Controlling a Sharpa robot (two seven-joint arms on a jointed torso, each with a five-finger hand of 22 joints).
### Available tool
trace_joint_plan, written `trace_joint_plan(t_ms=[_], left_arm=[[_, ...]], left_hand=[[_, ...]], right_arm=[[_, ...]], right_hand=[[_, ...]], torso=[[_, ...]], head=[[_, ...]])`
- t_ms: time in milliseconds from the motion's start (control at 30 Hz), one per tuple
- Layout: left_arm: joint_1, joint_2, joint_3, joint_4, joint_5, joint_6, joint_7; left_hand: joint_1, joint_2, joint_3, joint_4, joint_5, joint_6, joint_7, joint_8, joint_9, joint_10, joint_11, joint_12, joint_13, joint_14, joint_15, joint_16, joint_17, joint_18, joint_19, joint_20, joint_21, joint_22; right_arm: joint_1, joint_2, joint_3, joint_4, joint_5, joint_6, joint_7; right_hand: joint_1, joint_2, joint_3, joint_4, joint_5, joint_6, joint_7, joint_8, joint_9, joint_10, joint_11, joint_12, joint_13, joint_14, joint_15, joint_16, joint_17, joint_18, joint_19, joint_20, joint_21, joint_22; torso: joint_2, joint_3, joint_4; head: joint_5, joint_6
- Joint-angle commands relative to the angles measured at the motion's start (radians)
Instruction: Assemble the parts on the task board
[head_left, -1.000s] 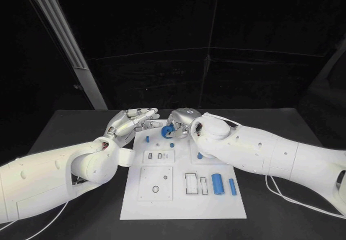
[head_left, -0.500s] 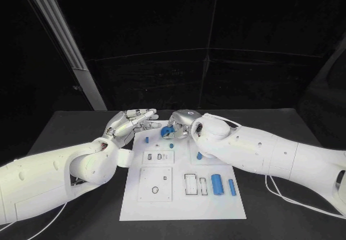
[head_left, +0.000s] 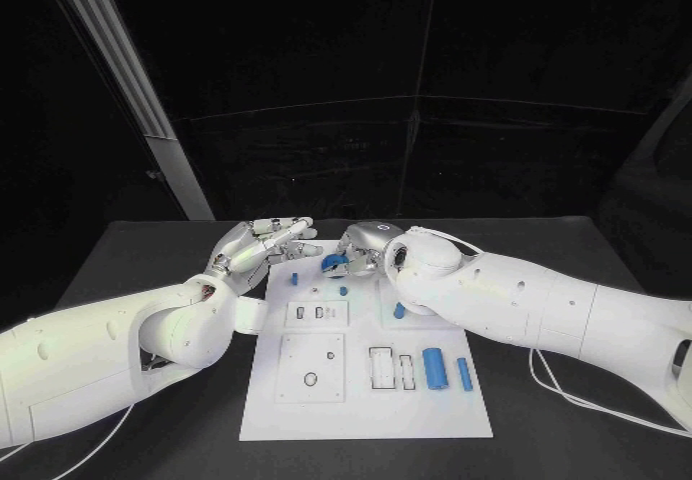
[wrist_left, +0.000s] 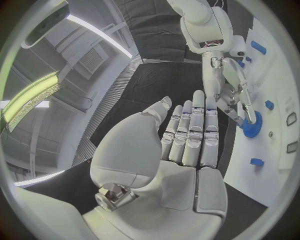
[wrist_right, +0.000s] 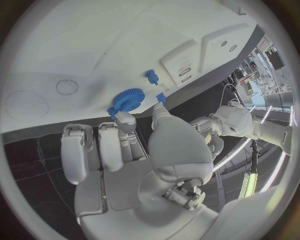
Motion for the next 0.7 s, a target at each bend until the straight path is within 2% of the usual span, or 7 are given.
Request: trace_joint_plan(t_ms=[33,167,300,400,467,567,700], left_arm=[[0.002,-0.001,0.001,0.002,-0.001,0.012,0.001],[0.002,-0.002,0.001,0.001,-0.001,0.013,0.000],[0.002,-0.005,0.001,0.000,-0.001,0.013,0.001],[0.002,-0.008,0.001,-0.001,-0.001,0.013,0.001],[0.002,-0.009,0.001,-0.001,-0.001,0.012,0.001],[0.002,-0.011,0.001,-0.001,-0.001,0.012,0.001],[0.002,-0.010,0.001,0.000,-0.001,0.012,0.000]], left_hand=[[-0.003,-0.007,0.005,0.001,0.002,-0.006,0.004,-0.007,-0.001,0.000,0.008,-0.006,-0.002,-0.005,0.005,-0.006,0.001,0.015,0.003,0.007,-0.007,-0.001],[-0.003,-0.007,0.005,0.001,0.002,-0.006,0.004,-0.007,-0.001,0.000,0.008,-0.006,-0.002,-0.005,0.005,-0.006,0.001,0.015,0.003,0.007,-0.007,-0.001],[-0.003,-0.007,0.005,0.001,0.002,-0.006,0.004,-0.007,-0.001,0.000,0.008,-0.006,-0.002,-0.005,0.005,-0.006,0.001,0.015,0.003,0.007,-0.007,-0.001],[-0.003,-0.007,0.005,0.001,0.002,-0.006,0.004,-0.007,-0.001,0.000,0.008,-0.006,-0.002,-0.005,0.005,-0.006,0.001,0.015,0.003,0.007,-0.007,-0.001],[-0.003,-0.007,0.005,0.001,0.002,-0.006,0.004,-0.007,-0.001,0.000,0.008,-0.006,-0.002,-0.005,0.005,-0.006,0.001,0.015,0.003,0.007,-0.007,-0.001],[-0.004,-0.008,0.007,0.000,0.002,-0.008,0.005,-0.007,-0.001,0.000,0.008,-0.007,-0.002,-0.005,0.005,-0.007,0.002,0.015,0.003,0.007,-0.007,-0.001],[-0.004,-0.008,0.007,0.000,0.002,-0.008,0.005,-0.007,-0.001,0.000,0.008,-0.007,-0.002,-0.005,0.005,-0.007,0.002,0.015,0.003,0.007,-0.007,-0.001]], right_arm=[[0.003,-0.017,0.001,0.016,0.022,-0.163,0.075],[0.002,-0.057,0.001,0.039,0.086,-0.224,0.188],[0.002,-0.127,0.001,0.078,0.227,-0.241,0.325],[0.002,-0.189,0.001,0.107,0.340,-0.222,0.382],[0.002,-0.233,0.001,0.120,0.416,-0.197,0.407],[0.002,-0.295,0.000,0.128,0.506,-0.155,0.434],[0.002,-0.366,-0.001,0.135,0.565,-0.136,0.458]], right_hand=[[0.029,0.014,-0.013,-0.001,0.003,0.027,0.000,0.004,0.003,0.010,-0.001,0.010,0.008,0.046,0.007,0.004,0.005,-0.008,0.036,0.008,0.005,0.172],[0.065,0.027,-0.020,-0.005,0.014,0.035,-0.002,0.001,0.002,0.002,-0.002,-0.003,-0.002,0.042,0.006,-0.006,-0.013,-0.005,0.025,0.008,-0.001,0.158],[0.134,0.035,-0.027,-0.022,0.039,0.038,-0.001,-0.001,0.000,-0.017,-0.002,-0.030,-0.022,0.035,0.006,-0.021,-0.037,0.000,0.008,0.008,-0.010,0.136],[0.209,0.022,-0.031,-0.061,0.092,0.047,-0.004,0.000,0.001,-0.029,-0.005,-0.047,-0.035,0.033,0.004,-0.029,-0.047,0.003,0.001,0.006,-0.014,0.127],[0.241,0.014,-0.034,-0.080,0.107,0.051,-0.005,0.001,0.001,-0.034,-0.007,-0.054,-0.041,0.033,0.002,-0.031,-0.049,0.003,-0.001,0.005,-0.016,0.124],[0.304,-0.003,-0.036,-0.123,0.144,0.057,-0.009,0.002,0.001,-0.047,-0.012,-0.078,-0.061,0.032,-0.002,-0.035,-0.053,0.004,-0.002,0.002,-0.017,0.122],[0.351,-0.016,-0.045,-0.155,0.190,0.041,-0.014,-0.005,-0.003,-0.079,-0.017,-0.151,-0.123,0.028,-0.007,-0.050,-0.076,0.005,-0.007,-0.003,-0.020,0.117]], torso=[[-0.001,0.0005,-0.0011],[-0.003,0.0007,-0.0022],[-0.003,0.0013,-0.0055],[-0.007,0.0019,-0.0106],[-0.008,0.0025,-0.0137],[-0.012,0.0038,-0.0216],[-0.015,0.0062,-0.0283]], head=[[-0.001,0.003],[-0.002,0.009],[-0.001,0.014],[0.001,0.014],[0.002,0.015],[0.004,0.015],[-0.009,0.016]])
